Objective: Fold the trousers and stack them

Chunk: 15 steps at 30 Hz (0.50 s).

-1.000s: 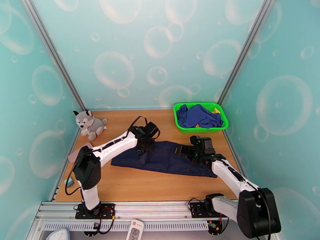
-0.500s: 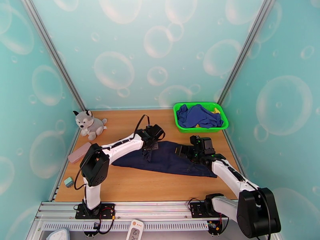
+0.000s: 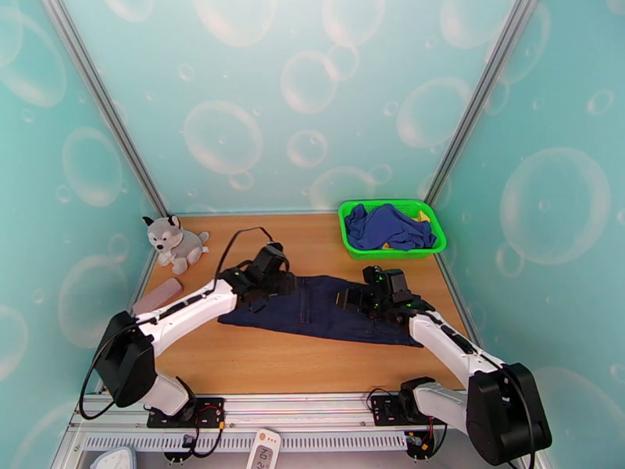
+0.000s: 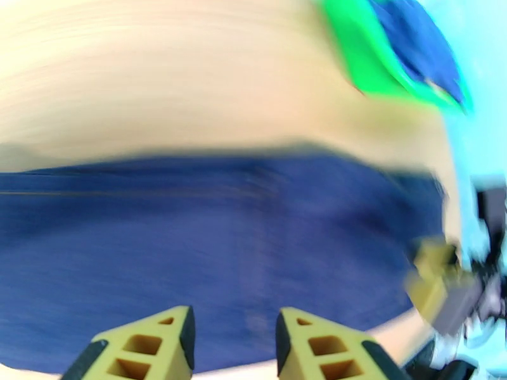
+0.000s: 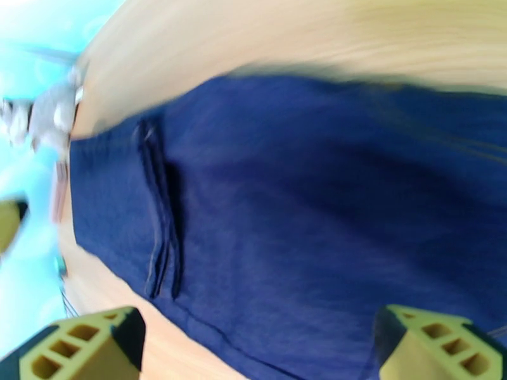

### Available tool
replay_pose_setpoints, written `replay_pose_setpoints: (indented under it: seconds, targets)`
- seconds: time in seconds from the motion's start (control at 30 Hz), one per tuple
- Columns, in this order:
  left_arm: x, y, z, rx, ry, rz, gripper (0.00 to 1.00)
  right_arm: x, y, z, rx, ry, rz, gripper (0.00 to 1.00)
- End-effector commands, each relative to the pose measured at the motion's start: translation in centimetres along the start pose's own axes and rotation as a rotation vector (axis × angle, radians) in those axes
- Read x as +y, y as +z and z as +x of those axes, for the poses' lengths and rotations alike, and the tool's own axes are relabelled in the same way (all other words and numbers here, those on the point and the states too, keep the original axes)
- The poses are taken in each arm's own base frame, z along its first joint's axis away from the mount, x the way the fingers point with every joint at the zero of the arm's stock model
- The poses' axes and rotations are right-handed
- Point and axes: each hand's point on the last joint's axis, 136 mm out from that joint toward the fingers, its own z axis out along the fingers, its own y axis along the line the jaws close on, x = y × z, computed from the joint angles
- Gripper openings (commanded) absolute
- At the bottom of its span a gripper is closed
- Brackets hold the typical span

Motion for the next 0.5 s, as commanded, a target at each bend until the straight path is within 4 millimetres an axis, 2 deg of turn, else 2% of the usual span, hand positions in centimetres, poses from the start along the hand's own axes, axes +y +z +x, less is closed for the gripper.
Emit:
replay_pose_setpoints:
  seconds: [0.0, 0.07, 0.17, 0.23, 0.3, 0.37, 0.47]
  targets:
    - [5.6, 1.7, 1.3, 0.056, -0.017, -0.05, 0.35, 2.6, -0.1, -2.0, -0.079, -0.062, -0.052, 0.99]
    - [7.3, 2.5, 1.2, 0.055, -0.039, -0.012, 0.33, 3.4, 0.3, -1.9, -0.096, -0.059, -0.095, 0.99]
    - [8.6, 3.8, 0.9, 0.047, -0.098, 0.053, 0.32, 3.0, 1.1, -1.5, -0.097, -0.024, -0.118, 0.99]
    - [10.6, 4.8, 1.1, 0.056, -0.159, 0.0, 0.31, 2.4, 1.6, -1.3, -0.098, 0.007, -0.131, 0.99]
    - [12.8, 5.4, 1.4, 0.056, -0.213, -0.074, 0.31, 0.8, 2.0, -1.1, -0.099, 0.056, -0.115, 0.99]
    - [14.8, 5.9, 2.1, 0.059, -0.254, -0.139, 0.31, -1.9, 2.3, -0.6, -0.084, 0.143, -0.063, 0.99]
    - [16.2, 6.4, 3.4, 0.1, -0.297, -0.186, 0.31, -6.4, 2.7, 1.1, -0.015, 0.274, 0.037, 0.96]
